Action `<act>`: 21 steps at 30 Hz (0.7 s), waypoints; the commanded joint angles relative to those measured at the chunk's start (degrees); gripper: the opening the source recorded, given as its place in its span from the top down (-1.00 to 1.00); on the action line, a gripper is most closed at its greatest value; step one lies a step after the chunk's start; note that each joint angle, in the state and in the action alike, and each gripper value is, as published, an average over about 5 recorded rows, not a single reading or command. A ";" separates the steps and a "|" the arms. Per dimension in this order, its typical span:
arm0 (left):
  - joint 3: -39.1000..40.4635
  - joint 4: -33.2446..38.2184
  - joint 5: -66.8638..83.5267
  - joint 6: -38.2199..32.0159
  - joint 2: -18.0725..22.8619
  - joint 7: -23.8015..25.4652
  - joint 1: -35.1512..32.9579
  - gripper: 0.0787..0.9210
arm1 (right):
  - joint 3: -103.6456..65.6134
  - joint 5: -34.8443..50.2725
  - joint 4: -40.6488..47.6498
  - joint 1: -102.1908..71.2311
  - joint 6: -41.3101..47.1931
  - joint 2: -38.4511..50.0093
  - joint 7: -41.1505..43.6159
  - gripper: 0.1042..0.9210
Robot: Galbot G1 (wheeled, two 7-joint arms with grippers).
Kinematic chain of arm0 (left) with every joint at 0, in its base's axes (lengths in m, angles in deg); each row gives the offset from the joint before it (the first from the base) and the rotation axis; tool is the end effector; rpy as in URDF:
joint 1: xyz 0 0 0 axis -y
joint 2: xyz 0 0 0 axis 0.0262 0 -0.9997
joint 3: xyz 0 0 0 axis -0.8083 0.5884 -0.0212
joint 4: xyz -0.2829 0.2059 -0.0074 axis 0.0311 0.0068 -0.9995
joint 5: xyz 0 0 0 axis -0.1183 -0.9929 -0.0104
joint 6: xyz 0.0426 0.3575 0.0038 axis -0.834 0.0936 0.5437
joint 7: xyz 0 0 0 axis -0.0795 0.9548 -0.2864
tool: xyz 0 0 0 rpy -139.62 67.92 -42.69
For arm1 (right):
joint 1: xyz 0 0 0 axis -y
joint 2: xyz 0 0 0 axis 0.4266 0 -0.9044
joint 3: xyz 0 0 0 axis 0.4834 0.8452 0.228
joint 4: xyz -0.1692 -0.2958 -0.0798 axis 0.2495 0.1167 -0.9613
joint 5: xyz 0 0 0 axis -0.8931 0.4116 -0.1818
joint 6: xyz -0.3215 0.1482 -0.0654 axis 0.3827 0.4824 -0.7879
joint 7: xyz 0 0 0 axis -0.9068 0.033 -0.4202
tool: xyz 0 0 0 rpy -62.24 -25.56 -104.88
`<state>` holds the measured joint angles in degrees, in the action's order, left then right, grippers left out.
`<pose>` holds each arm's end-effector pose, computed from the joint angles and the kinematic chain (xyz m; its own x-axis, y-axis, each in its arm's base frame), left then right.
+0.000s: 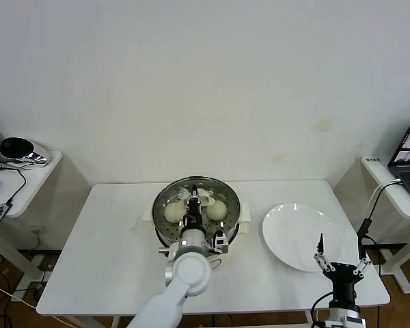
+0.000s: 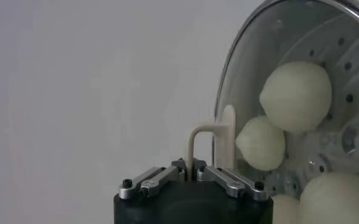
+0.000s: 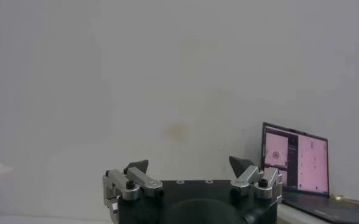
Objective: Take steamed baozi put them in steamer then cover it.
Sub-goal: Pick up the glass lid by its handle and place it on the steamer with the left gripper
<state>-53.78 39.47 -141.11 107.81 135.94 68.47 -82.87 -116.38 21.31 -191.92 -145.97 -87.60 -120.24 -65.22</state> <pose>0.3311 -0.1651 -0.2654 -0.9962 -0.0250 0.0836 0.0827 0.0350 0.9960 0.1670 -0.0893 -0.3657 -0.9386 0.2466 -0.2413 0.2928 0.9393 -0.1787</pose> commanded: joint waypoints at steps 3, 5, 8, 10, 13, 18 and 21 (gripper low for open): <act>-0.30 -0.24 0.01 -0.14 0.82 -0.87 -0.82 0.86 | 0.04 0.18 0.02 -0.02 -0.05 0.23 0.03 -0.76; -0.37 0.09 0.10 -0.07 0.97 -1.07 -1.17 0.82 | 0.11 0.22 0.04 -0.01 -0.04 0.30 0.04 -0.76; -0.51 1.15 0.22 0.03 0.93 -1.28 -1.73 0.67 | 0.24 0.22 0.02 0.00 -0.03 0.33 0.05 -0.76; -0.56 2.42 0.32 0.08 0.61 -1.36 -2.29 0.52 | 0.30 0.20 0.01 -0.01 -0.01 0.33 0.05 -0.76; -0.70 5.12 0.66 0.11 -0.41 -1.55 -3.86 0.32 | 0.33 0.19 -0.06 -0.06 0.00 0.37 0.06 -0.76; -1.62 12.49 3.74 -0.07 -4.05 -2.75 -9.01 -0.03 | 0.27 0.25 -0.13 -0.21 -0.02 0.55 0.04 -0.76; -2.82 19.13 8.28 -0.62 -6.94 -4.55 -13.02 -0.24 | 0.25 0.27 -0.08 -0.25 -0.04 0.68 0.02 -0.76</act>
<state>-55.19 45.24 -139.31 107.66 134.42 66.17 -87.73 -116.11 21.56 -191.98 -146.21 -87.63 -119.64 -65.16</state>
